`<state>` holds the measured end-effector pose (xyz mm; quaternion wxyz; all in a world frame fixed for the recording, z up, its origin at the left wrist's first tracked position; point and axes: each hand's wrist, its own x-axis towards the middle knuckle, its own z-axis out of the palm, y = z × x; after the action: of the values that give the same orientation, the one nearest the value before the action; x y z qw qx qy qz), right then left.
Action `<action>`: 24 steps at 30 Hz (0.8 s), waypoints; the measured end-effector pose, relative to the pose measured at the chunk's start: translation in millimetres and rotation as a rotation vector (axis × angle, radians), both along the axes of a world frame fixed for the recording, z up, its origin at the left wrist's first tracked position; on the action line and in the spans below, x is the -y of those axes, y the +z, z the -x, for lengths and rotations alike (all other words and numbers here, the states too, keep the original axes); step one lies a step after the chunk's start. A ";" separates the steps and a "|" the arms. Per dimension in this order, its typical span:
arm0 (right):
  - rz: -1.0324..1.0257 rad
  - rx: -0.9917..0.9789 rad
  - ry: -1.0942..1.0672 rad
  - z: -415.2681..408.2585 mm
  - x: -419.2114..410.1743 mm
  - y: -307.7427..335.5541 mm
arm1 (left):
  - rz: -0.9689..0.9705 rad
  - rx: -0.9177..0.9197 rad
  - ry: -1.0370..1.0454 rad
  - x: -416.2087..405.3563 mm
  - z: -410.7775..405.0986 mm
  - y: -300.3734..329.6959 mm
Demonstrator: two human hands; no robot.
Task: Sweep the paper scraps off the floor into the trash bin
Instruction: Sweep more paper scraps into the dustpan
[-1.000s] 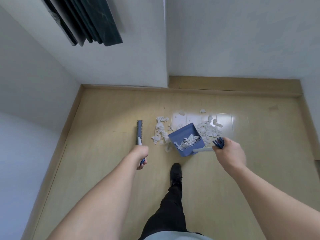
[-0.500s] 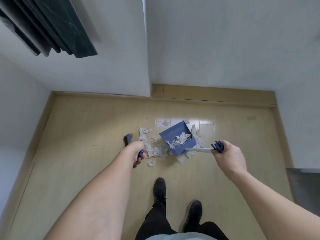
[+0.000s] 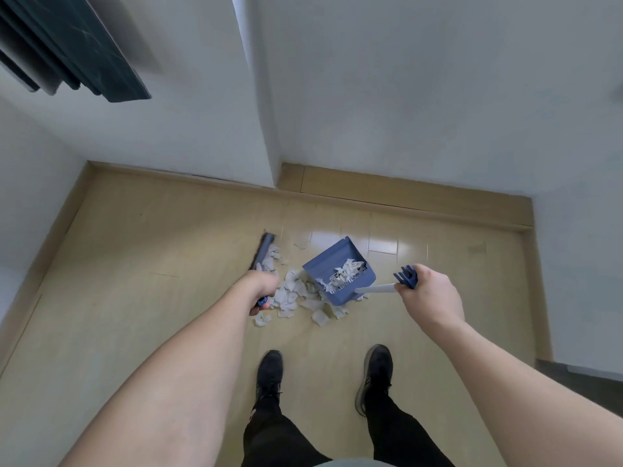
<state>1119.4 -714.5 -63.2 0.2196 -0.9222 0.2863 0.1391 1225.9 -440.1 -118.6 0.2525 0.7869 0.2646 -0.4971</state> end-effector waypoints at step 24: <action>-0.056 0.066 -0.062 -24.4 183.3 -6.3 | -0.149 0.210 -0.016 168.2 -14.4 -1.2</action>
<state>1143.8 -897.8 -69.5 0.2588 -0.9104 0.3035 0.1098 1240.3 -608.3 -119.9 0.2155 0.8533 0.2666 -0.3928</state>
